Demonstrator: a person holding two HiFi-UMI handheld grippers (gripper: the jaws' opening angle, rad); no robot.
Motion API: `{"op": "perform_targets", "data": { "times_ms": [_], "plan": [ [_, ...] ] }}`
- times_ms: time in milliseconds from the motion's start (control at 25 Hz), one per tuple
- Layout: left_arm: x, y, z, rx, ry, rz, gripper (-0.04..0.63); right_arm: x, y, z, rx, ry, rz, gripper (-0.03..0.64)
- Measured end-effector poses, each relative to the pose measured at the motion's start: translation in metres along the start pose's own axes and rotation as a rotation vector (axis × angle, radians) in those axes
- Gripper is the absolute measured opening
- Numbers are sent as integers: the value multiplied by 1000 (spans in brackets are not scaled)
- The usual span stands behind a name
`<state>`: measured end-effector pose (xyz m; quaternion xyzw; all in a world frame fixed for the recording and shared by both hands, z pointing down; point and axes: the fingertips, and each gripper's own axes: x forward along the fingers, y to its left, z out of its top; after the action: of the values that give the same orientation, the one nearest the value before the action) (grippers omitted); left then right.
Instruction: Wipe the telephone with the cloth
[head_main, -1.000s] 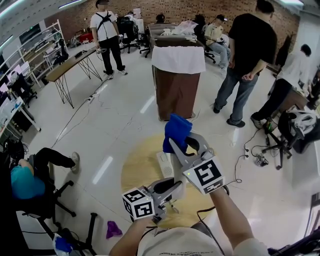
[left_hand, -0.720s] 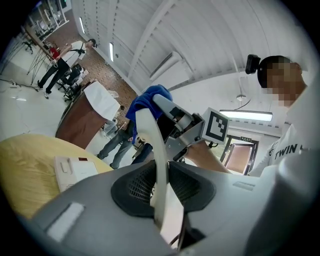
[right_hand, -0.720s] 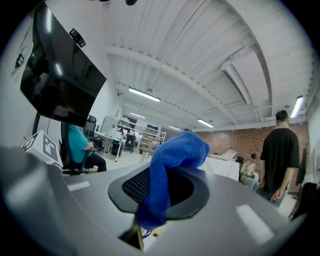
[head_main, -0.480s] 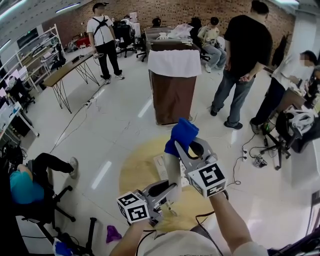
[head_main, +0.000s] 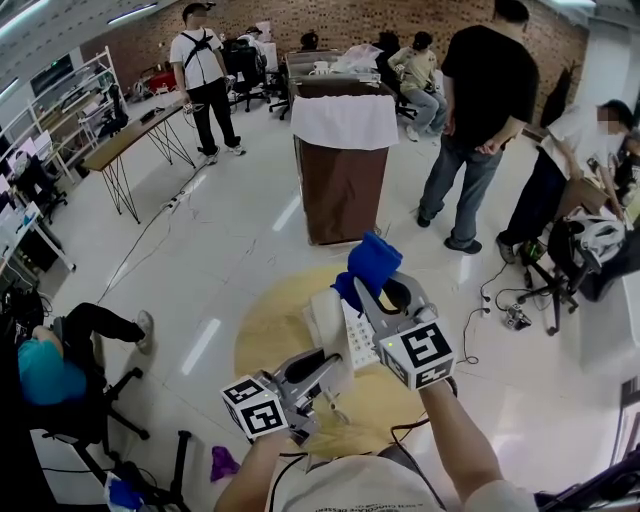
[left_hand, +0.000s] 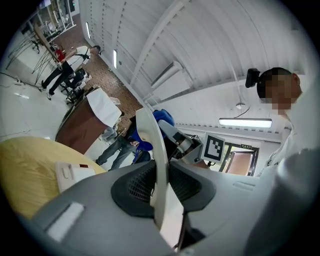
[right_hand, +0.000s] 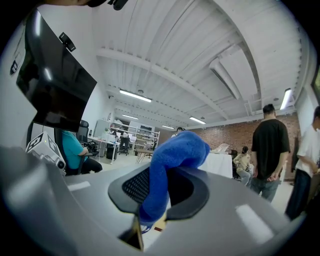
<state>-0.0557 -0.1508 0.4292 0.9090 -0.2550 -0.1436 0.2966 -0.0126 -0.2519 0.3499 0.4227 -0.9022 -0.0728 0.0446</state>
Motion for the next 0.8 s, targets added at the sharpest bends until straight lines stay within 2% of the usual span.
{"op": "perform_targets", "data": {
  "times_ms": [280,800],
  "plan": [
    [5,1,9,10,-7,-1,78,-2,9,0,-9,-11,17,71],
    [6,3,4,-18,-6,1,78,-18,28,-11,3,-2,53,71]
  ]
}}
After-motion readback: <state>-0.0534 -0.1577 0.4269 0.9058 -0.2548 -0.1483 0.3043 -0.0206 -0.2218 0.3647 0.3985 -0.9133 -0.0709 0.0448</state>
